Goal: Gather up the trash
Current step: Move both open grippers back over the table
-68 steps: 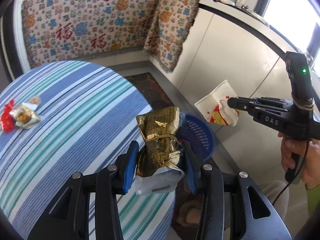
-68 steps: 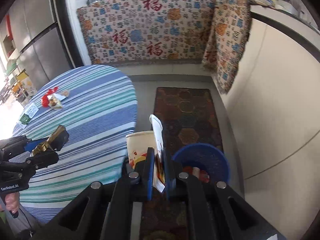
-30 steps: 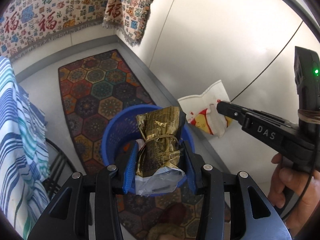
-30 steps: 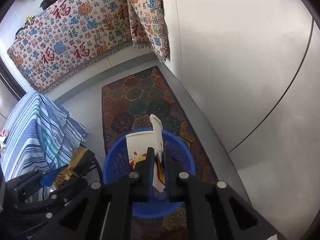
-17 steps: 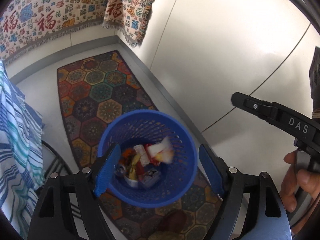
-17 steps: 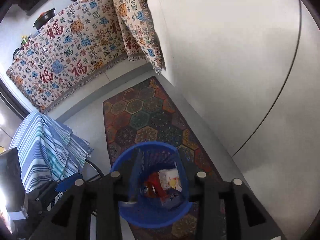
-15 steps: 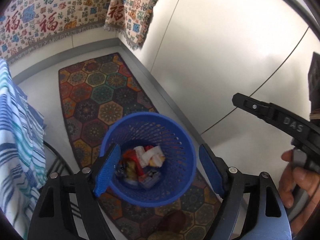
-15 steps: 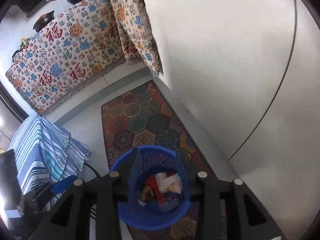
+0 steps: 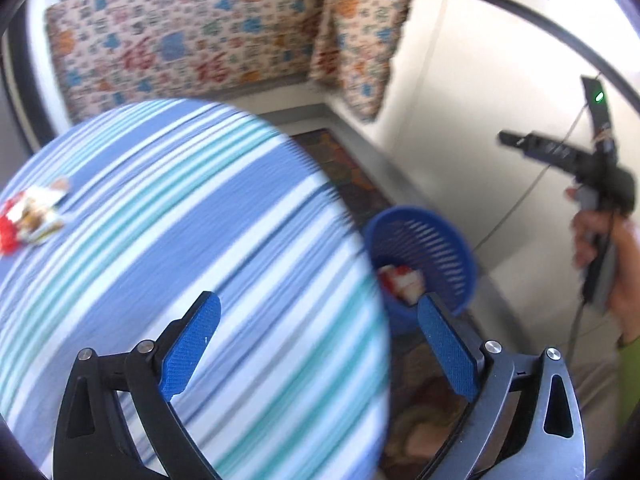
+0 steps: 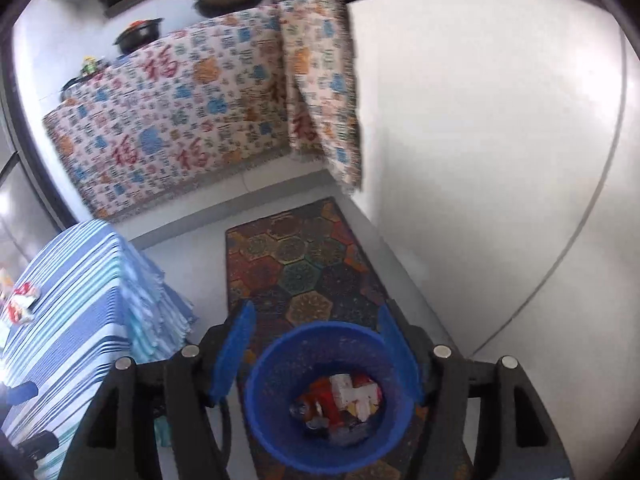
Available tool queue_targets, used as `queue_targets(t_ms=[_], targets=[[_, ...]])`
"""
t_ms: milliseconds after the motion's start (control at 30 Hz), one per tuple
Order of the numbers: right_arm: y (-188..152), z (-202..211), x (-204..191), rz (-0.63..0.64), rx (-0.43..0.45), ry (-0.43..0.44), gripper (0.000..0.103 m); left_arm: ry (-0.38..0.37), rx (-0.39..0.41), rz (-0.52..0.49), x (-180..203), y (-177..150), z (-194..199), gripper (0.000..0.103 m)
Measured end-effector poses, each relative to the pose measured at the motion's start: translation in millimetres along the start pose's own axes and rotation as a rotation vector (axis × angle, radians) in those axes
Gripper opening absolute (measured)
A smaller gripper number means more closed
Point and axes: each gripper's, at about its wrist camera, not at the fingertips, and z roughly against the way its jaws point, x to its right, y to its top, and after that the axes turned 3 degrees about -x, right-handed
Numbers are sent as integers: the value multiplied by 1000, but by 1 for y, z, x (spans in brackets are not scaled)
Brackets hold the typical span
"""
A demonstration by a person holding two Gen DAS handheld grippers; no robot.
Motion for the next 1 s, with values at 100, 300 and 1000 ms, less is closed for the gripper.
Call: queue_targets(t_ms=[100, 300, 1000], targets=[[-3, 6, -50, 106, 2, 63, 66, 89, -17, 62, -46, -26, 5, 99], [-33, 20, -167, 362, -21, 232, 67, 199, -18, 203, -116, -53, 8, 99], [-97, -14, -339, 660, -180, 364, 67, 269, 9, 249, -214, -83, 30, 103]])
